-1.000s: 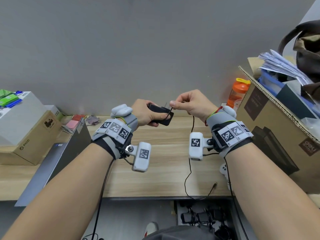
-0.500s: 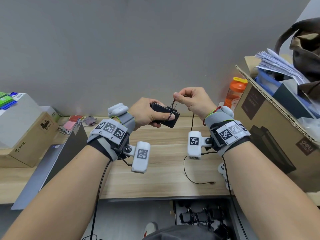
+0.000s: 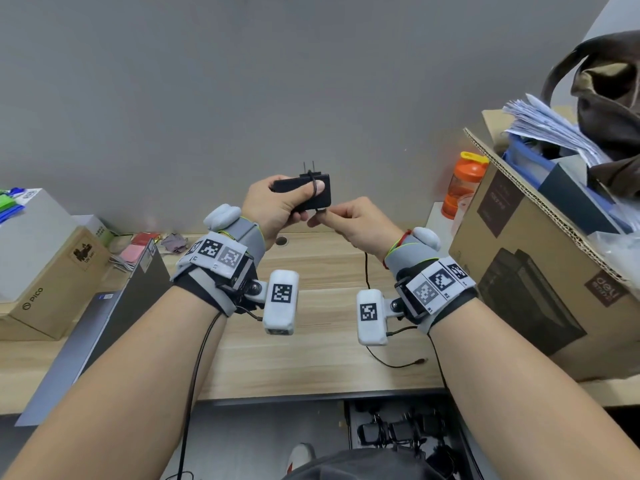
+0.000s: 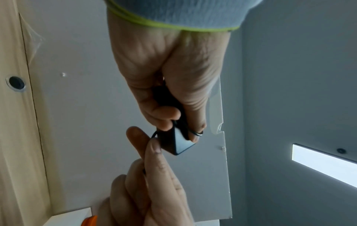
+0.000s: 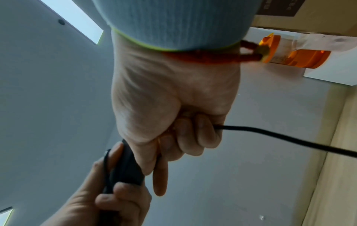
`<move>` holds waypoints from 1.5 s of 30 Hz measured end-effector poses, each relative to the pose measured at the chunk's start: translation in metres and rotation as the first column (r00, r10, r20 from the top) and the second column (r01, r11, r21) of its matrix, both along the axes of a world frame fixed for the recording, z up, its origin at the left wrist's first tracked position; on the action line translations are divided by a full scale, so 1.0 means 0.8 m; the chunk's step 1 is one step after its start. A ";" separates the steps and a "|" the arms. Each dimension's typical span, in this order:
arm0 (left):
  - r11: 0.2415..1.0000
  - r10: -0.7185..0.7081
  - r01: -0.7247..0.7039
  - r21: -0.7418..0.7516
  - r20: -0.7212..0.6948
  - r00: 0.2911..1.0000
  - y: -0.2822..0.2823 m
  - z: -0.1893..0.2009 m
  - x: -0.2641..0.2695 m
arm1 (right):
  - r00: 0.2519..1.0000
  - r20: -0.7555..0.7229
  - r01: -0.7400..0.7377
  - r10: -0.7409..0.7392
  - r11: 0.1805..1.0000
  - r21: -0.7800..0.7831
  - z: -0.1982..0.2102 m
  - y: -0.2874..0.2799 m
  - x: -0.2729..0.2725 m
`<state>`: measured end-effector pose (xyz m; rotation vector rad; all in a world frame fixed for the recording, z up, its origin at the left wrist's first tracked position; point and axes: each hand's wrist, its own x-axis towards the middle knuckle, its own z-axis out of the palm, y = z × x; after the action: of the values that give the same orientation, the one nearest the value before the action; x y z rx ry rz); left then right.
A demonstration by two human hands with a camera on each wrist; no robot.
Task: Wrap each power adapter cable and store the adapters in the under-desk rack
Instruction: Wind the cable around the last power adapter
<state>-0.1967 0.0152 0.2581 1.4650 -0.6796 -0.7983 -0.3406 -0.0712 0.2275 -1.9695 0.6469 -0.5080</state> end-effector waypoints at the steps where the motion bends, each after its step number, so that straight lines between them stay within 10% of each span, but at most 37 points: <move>1: 1.000 0.014 -0.014 0.002 0.006 1.000 -0.001 -0.002 0.003 | 1.000 -0.018 -0.022 0.021 0.999 -0.036 0.003 0.002 0.001; 24: 0.936 -0.346 0.320 0.146 0.220 0.912 0.015 0.010 -0.007 | 0.962 0.234 0.143 -0.137 0.990 -0.008 0.041 -0.028 -0.013; 38: 0.998 -0.042 0.040 -0.058 -0.028 0.999 0.000 0.013 0.006 | 0.996 -0.043 -0.080 0.077 0.994 -0.078 0.019 0.007 -0.003; 45: 0.999 0.039 -0.041 0.016 0.131 0.991 0.000 0.003 0.019 | 0.994 -0.050 -0.099 0.093 0.985 -0.142 0.045 0.010 -0.006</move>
<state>-0.1812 0.0155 0.2606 1.5526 -0.7404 -0.6838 -0.3454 -0.0628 0.2633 -2.1422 0.5516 -0.4654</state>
